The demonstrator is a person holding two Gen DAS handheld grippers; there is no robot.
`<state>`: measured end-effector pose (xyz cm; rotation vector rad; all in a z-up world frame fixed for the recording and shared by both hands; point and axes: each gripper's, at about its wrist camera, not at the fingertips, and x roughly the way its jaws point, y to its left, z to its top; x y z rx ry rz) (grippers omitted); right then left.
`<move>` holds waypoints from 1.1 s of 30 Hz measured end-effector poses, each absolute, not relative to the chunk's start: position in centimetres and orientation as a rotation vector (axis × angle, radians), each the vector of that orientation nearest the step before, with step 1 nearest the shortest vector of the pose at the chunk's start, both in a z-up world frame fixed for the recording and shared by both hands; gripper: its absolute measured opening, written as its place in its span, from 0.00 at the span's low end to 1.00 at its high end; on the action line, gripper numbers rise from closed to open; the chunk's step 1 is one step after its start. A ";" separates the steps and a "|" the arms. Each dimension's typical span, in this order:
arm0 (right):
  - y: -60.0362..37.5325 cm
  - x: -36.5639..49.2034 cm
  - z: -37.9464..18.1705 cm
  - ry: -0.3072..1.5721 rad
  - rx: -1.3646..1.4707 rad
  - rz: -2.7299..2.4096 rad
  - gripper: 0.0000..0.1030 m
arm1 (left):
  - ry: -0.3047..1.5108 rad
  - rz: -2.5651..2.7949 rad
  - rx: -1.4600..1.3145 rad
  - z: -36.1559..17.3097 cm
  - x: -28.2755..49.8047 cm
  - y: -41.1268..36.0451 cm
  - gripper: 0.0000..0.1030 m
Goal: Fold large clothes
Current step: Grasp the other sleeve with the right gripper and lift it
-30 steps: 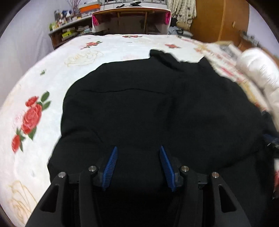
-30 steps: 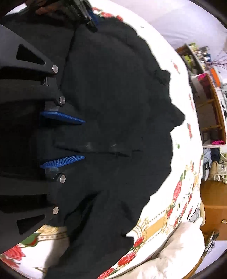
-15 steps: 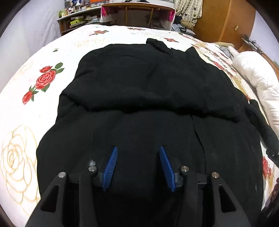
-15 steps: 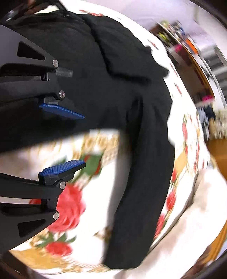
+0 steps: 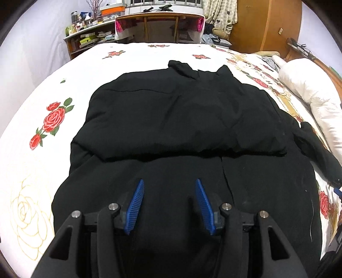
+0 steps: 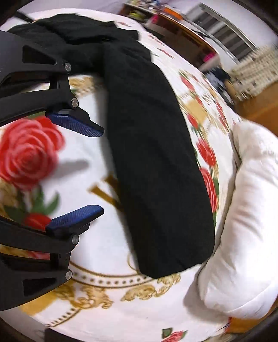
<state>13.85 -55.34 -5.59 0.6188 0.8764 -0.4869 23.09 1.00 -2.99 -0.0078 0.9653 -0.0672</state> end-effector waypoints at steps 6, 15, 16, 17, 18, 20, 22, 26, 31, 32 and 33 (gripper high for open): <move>-59.4 14.1 -7.4 0.848 0.761 -0.527 0.65 | 0.984 -0.066 -0.002 -4.0 23.8 0.5 0.51; -60.9 17.5 -7.9 0.823 0.695 -0.583 0.71 | 1.017 -0.026 0.010 -5.7 24.6 0.9 0.51; -60.8 17.9 -7.8 0.831 0.670 -0.595 0.72 | 1.018 -0.021 0.011 -5.8 24.7 1.0 0.51; -60.8 18.0 -7.8 0.834 0.660 -0.604 0.72 | 1.020 -0.017 0.012 -6.0 24.8 1.1 0.51; -60.8 18.1 -7.8 0.835 0.659 -0.620 0.70 | 1.022 -0.014 0.013 -6.1 24.9 1.2 0.51; -61.1 18.2 -7.4 0.833 0.662 -0.670 0.49 | 1.020 -0.011 0.014 -6.1 24.9 1.5 0.51; -61.2 18.1 -6.7 0.815 0.686 -0.631 0.19 | 1.019 -0.010 0.008 -6.1 25.0 1.8 0.51; -59.6 18.3 -3.5 0.787 0.578 -0.601 0.14 | 1.015 -0.007 -0.012 -5.9 24.9 2.4 0.51; -56.3 18.5 2.2 0.699 0.499 -0.504 0.13 | 1.003 -0.006 -0.030 -5.4 24.6 3.0 0.51; -55.7 18.5 3.0 0.687 0.488 -0.485 0.13 | 0.999 -0.007 -0.028 -5.2 24.6 3.1 0.51; -54.7 18.6 4.1 0.671 0.473 -0.461 0.13 | 0.993 -0.007 -0.027 -5.0 24.6 3.3 0.51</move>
